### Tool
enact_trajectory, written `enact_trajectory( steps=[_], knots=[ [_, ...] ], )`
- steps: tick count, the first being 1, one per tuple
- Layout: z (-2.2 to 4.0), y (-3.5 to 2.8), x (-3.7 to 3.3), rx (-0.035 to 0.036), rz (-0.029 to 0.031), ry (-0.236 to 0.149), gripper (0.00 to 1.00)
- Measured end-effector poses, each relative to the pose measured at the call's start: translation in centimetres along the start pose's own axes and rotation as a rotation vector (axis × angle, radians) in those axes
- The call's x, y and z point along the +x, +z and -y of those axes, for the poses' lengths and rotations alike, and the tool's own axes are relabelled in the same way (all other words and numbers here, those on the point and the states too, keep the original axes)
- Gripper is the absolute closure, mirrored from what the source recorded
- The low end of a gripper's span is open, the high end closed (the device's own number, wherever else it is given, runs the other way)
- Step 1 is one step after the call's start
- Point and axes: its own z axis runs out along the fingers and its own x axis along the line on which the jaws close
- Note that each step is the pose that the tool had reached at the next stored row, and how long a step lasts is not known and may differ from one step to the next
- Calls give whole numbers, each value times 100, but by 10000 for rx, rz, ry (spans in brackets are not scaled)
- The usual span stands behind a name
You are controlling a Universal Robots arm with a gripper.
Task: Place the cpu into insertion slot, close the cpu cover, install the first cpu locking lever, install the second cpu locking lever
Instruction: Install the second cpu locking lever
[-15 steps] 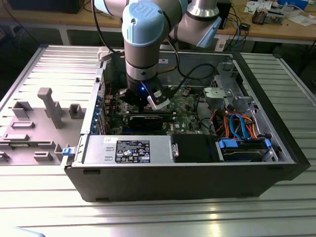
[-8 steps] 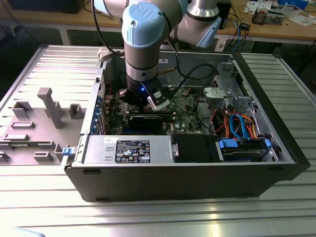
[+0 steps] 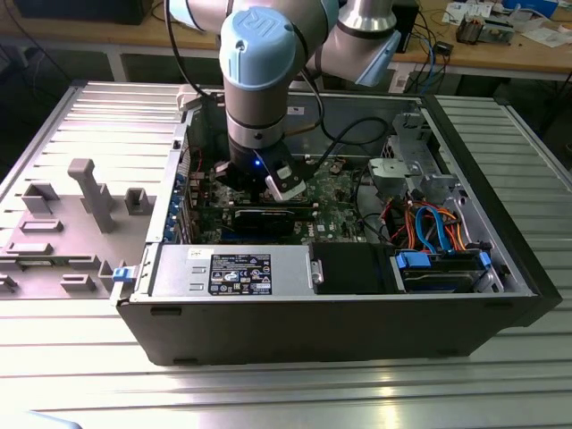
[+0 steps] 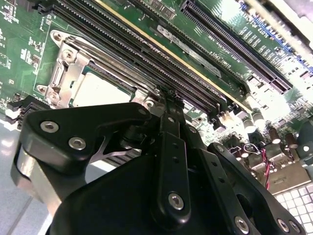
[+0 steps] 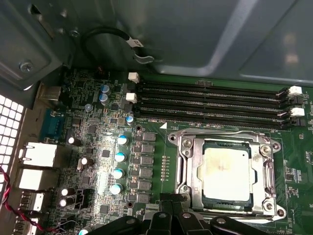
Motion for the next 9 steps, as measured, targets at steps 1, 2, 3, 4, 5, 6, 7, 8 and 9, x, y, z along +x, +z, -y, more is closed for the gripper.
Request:
enact_trajectory(
  steps=[1,2,3,4,5,6,7,8,9],
  knots=[
    [0,0,0,1,-1,0,89],
    [0,0,-1,5,-1,0,89],
    [-1,-2,-1,16,0,-2,89],
    [-2,-2,-1,50,0,-1,89],
    [-1,-8,0,92,-10,0,89],
    [-2,-9,0,114,-10,0,89],
    [-3,-12,0,125,-11,0,89],
    [-5,-17,0,125,-10,0,89],
    [-8,-28,-1,124,-8,-1,89]
  ],
)
